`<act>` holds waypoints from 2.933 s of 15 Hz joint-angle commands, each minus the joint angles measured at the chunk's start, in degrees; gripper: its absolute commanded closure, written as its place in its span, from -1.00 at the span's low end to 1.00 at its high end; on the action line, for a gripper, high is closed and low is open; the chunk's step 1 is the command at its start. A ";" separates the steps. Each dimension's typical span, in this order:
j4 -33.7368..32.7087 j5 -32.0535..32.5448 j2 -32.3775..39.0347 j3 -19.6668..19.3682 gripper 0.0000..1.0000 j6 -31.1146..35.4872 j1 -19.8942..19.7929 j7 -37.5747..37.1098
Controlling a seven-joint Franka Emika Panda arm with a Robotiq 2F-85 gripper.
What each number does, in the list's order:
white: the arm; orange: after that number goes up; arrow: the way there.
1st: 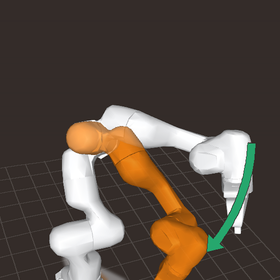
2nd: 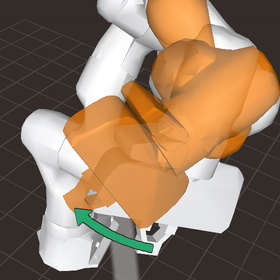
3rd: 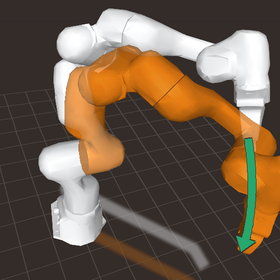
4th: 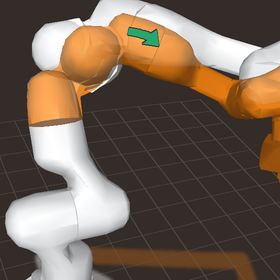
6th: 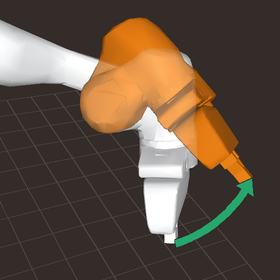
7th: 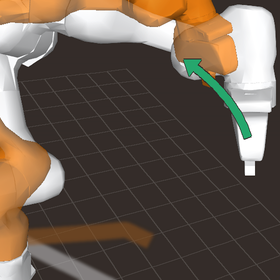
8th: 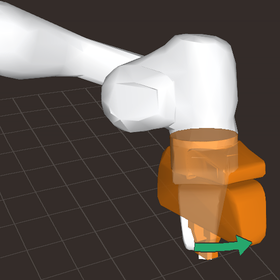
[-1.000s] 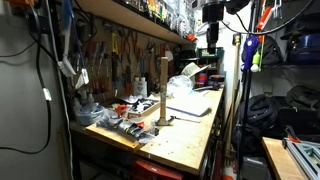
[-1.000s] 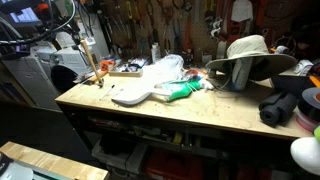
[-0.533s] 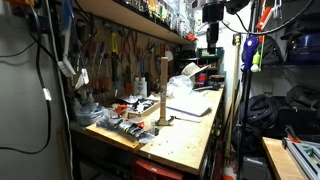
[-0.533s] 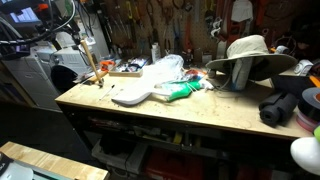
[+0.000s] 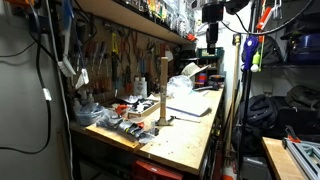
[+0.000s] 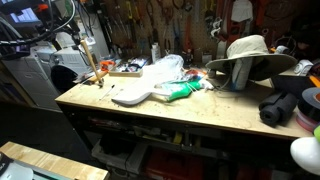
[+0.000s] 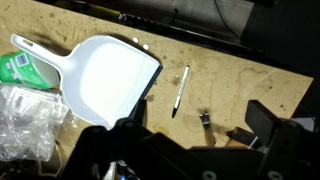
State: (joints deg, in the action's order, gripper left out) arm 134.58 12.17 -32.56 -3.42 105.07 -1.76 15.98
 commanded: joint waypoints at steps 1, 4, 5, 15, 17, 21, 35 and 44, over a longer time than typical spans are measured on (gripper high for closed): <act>1.16 -0.28 1.53 1.56 -1.00 1.80 1.63 -3.09; 2.47 -1.29 2.63 3.67 -1.00 3.74 2.81 -7.12; 2.81 -2.02 3.24 4.30 -1.00 4.67 3.26 -8.85; 9.68 -2.59 8.70 12.55 -1.00 26.22 0.64 -42.91; 10.89 -2.39 9.77 13.56 -1.00 30.81 -0.71 -49.22; 12.08 1.43 12.15 16.15 -1.00 36.48 -4.79 -62.56; 9.79 5.85 16.48 17.06 -1.00 34.20 -5.53 -71.68; 6.75 23.89 23.94 20.44 -1.00 33.59 -4.43 -102.99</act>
State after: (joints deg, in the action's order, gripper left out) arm 143.30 29.80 -11.43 16.55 140.03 -7.14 -76.19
